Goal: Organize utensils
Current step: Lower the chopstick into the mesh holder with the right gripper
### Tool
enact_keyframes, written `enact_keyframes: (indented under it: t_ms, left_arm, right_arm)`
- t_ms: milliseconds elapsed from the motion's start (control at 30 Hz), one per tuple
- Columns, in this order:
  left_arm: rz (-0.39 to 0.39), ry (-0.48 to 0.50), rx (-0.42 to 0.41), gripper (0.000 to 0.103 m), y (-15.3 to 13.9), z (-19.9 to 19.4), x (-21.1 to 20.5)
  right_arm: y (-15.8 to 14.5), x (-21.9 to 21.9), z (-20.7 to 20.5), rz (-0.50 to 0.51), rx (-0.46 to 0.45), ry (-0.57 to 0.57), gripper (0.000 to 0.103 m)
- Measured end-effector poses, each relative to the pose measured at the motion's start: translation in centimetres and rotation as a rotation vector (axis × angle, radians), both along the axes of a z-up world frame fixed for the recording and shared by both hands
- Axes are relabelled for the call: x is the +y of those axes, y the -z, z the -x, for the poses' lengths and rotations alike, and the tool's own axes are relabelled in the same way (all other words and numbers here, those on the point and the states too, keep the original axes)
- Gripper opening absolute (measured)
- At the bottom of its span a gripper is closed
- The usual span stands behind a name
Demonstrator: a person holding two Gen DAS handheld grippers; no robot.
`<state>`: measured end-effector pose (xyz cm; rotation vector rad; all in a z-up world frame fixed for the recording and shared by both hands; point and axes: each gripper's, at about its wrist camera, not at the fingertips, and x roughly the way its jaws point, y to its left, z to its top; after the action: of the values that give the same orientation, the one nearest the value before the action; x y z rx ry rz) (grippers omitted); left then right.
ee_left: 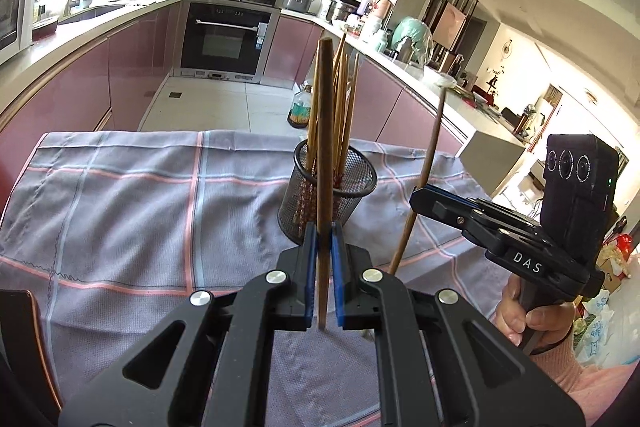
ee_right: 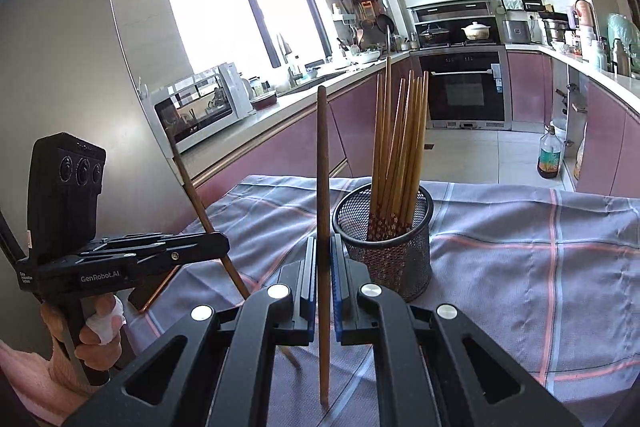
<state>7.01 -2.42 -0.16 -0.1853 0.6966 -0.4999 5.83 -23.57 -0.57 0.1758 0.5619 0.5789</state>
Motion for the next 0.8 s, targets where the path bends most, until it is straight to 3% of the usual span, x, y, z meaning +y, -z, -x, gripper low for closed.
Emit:
enact_keyframes:
  t_ms: [800]
  left_arm:
    - [0.021, 0.003, -0.095, 0.008, -4.2, -0.8, -0.3]
  right_arm:
    - [-4.2, -1.2, -0.3, 0.001, -0.122, 0.035, 0.005]
